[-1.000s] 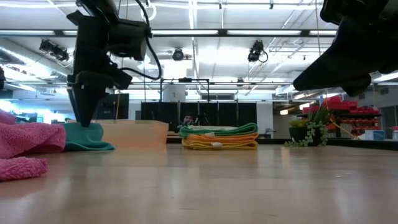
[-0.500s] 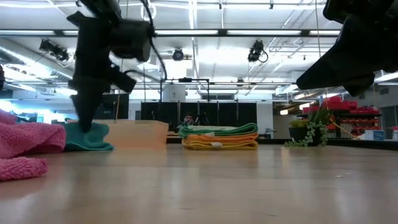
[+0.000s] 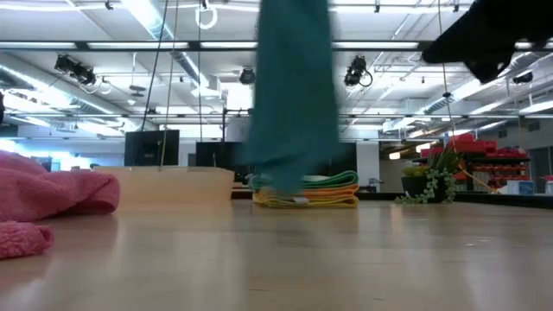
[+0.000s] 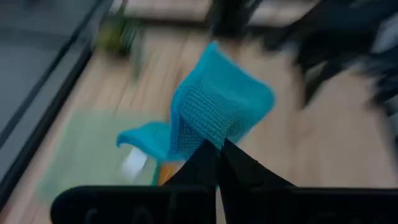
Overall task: Fold microfiber towels
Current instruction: Fold the blue towel
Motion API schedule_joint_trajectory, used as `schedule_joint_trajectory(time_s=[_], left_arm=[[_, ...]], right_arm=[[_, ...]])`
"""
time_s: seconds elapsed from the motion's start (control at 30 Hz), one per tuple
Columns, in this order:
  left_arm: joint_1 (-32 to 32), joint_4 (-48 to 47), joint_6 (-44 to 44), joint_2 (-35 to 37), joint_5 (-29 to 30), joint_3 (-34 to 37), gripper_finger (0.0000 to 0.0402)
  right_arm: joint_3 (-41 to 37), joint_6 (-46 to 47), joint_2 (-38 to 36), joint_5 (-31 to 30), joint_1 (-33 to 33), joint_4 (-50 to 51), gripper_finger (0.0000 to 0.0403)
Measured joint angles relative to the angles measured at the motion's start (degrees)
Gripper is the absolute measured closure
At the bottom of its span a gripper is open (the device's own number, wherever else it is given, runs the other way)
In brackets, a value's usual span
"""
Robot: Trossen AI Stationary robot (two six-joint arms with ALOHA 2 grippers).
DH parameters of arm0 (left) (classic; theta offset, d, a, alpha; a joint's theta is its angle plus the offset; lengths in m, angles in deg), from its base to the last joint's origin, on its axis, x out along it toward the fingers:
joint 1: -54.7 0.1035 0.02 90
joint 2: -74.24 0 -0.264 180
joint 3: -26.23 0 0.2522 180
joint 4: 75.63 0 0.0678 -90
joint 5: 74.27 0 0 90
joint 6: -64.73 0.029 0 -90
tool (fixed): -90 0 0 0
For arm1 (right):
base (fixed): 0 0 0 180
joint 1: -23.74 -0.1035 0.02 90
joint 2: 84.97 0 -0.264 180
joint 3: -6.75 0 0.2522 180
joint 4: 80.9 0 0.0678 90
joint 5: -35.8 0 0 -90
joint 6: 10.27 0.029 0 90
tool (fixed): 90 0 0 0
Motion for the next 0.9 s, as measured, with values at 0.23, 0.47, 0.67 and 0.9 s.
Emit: schedule_joint_trajectory(time_s=[0.23, 0.47, 0.67, 0.9], left_arm=[[-6.2, 8.2, 2.8, -0.5, -2.3, 0.4, 0.0387], [-13.1, 44.6, -4.7, -4.5, 0.1, 29.5, 0.0393], [-15.7, 63.9, -7.5, -7.5, 1.6, 46.3, 0.0392], [-18.1, 54.7, -5.7, -4.9, 1.3, 49.5, 0.0308]], right_arm=[[0.0, 6.2, -16.0, 9.8, -1.6, 12.6, 0.0396], [0.0, 9.9, -13.6, 4.4, -6.9, 13.3, 0.0396], [0.0, 15.9, 0.0, -0.2, -5.8, 9.7, 0.0394], [0.0, 25.7, 9.3, 8.1, 4.6, 10.3, 0.0318]])
